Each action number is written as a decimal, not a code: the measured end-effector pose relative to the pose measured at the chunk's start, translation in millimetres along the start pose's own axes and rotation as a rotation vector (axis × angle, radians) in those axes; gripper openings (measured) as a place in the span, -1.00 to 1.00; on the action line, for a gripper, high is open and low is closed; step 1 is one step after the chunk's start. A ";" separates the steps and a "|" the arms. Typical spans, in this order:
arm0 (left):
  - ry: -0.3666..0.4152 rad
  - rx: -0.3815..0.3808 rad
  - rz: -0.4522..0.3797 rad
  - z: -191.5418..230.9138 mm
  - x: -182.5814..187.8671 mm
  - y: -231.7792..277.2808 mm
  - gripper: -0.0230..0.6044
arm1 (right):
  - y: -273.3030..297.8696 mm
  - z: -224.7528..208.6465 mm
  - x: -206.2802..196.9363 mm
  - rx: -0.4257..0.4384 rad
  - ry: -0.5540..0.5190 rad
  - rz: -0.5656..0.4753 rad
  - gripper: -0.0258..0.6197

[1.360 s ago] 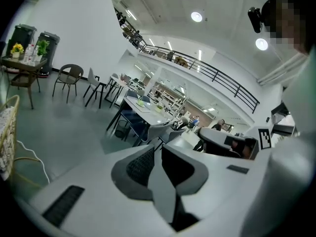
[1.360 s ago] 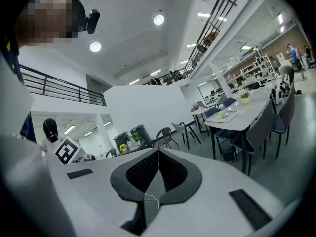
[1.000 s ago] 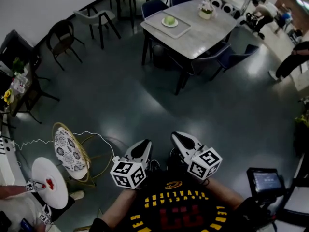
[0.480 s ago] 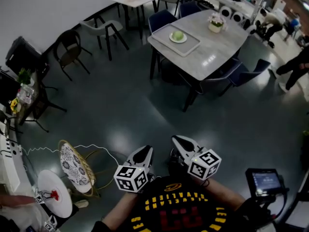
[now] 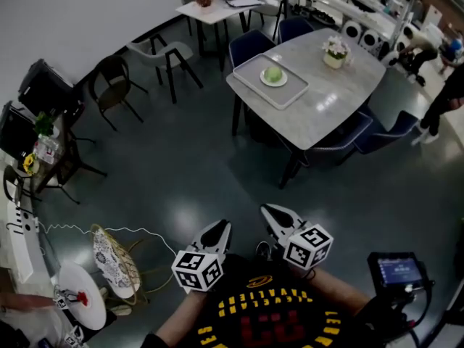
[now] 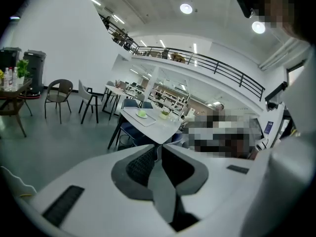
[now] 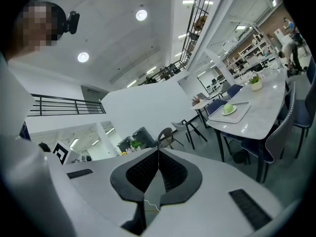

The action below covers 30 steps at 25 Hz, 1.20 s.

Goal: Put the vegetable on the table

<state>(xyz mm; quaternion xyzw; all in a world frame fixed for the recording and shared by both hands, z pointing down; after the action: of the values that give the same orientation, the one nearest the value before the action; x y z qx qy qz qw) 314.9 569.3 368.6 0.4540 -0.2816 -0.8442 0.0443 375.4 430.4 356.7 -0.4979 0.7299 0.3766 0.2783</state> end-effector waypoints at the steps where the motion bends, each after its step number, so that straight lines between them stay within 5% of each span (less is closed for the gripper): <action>1: -0.008 0.006 0.000 2.3 3.0 3.6 -0.77 | 2.5 -4.6 2.3 0.001 0.005 0.003 -0.90; 12: -0.033 -0.006 0.013 41.6 33.4 50.7 -0.77 | 53.6 -43.5 22.1 -0.012 0.042 0.031 -0.90; 30: -0.031 -0.113 0.006 205.5 149.3 89.9 -0.77 | 236.3 -45.3 84.5 -0.108 0.025 0.027 -0.90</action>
<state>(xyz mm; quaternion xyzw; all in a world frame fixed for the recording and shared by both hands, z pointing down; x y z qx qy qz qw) 48.8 534.2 392.4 0.4367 -0.2356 -0.8655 0.0680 123.1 401.4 380.6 -0.5070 0.7187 0.4130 0.2365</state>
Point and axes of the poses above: the fingertips, and each gripper's own axes: y forward along the fingers, z to its left, x out of its top, the point moved 4 cm from there along -y, backward along the fingers, and after that the axes turned 7 degrees about z, right-handed, at the moved point
